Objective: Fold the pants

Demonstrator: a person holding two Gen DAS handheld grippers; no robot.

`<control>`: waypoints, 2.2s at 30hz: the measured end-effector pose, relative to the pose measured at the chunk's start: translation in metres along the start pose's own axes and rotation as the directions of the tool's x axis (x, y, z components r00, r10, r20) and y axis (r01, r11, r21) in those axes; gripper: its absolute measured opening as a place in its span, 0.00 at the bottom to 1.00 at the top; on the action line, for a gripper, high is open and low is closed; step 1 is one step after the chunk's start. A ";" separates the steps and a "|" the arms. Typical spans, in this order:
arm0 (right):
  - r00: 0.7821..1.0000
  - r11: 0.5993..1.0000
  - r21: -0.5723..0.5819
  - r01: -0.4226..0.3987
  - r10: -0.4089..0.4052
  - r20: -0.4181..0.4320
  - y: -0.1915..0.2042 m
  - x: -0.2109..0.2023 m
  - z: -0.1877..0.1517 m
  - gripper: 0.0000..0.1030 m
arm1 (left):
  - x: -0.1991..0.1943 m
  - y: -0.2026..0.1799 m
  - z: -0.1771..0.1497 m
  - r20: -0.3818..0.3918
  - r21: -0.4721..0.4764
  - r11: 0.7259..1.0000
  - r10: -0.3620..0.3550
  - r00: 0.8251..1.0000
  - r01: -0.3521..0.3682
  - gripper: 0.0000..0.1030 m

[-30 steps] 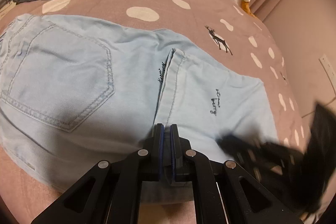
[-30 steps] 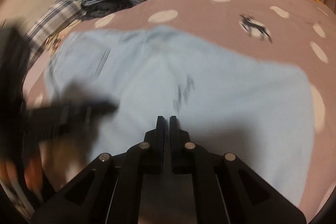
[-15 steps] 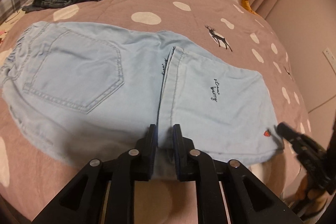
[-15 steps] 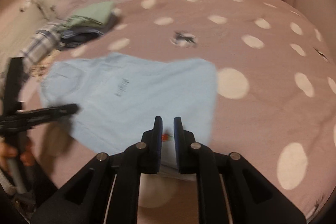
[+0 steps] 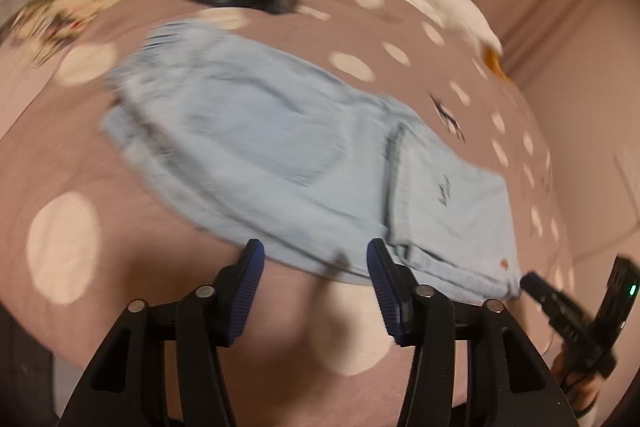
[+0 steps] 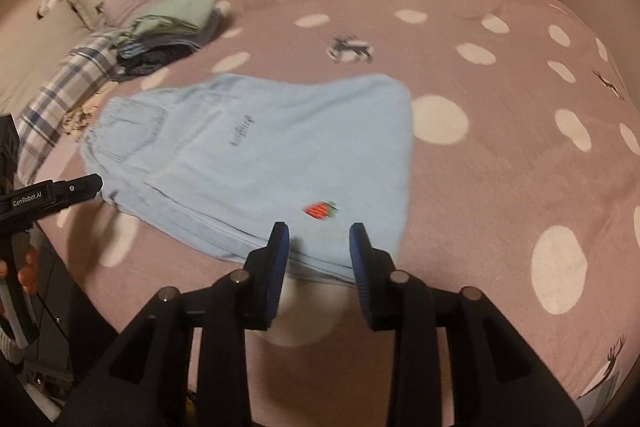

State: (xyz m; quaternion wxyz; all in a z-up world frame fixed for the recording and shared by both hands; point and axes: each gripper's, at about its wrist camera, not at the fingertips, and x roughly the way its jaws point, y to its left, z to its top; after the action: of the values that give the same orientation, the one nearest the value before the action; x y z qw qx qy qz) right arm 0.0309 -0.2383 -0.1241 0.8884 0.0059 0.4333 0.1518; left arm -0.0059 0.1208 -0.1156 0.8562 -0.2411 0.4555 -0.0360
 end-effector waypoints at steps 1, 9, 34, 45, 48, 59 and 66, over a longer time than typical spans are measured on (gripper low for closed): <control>1.000 1.000 -0.010 -0.013 0.013 0.008 0.005 0.000 0.002 0.31 | -0.003 0.010 0.001 0.005 -0.034 0.999 -0.006 1.000 0.006 0.51; 0.994 0.992 -0.051 -0.112 0.113 0.013 0.038 0.006 0.009 0.33 | 0.008 0.071 0.008 0.016 -0.312 0.945 -0.097 0.995 0.098 0.51; 0.973 0.970 -0.104 -0.220 0.211 -0.095 0.136 0.110 0.092 0.25 | 0.040 0.108 0.066 0.092 -0.349 0.926 -0.118 0.989 0.143 0.36; 0.972 0.983 -0.133 -0.129 0.100 -0.211 0.161 0.171 0.115 0.05 | 0.041 0.099 0.067 0.077 -0.265 0.961 -0.066 0.995 0.084 0.33; 0.966 0.980 -0.136 -0.145 0.110 -0.235 0.167 0.151 0.108 0.07 | 0.040 0.098 0.069 0.073 -0.254 0.964 -0.064 0.995 0.081 0.33; 0.941 0.960 -0.166 -0.227 0.173 -0.290 0.184 0.110 0.047 0.09 | 0.024 0.064 0.078 0.102 -0.127 0.992 0.022 0.995 -0.009 0.26; 0.929 0.945 0.010 -0.327 0.323 -0.180 0.143 0.073 0.046 0.21 | 0.000 0.015 0.080 0.174 0.019 0.996 0.084 0.981 -0.088 0.26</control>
State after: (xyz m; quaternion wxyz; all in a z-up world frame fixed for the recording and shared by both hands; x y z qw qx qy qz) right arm 0.0706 -0.0767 -0.1311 0.8084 0.0548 0.5028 0.3010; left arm 0.0559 0.1641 -0.0844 0.8963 -0.2123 0.3890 0.0160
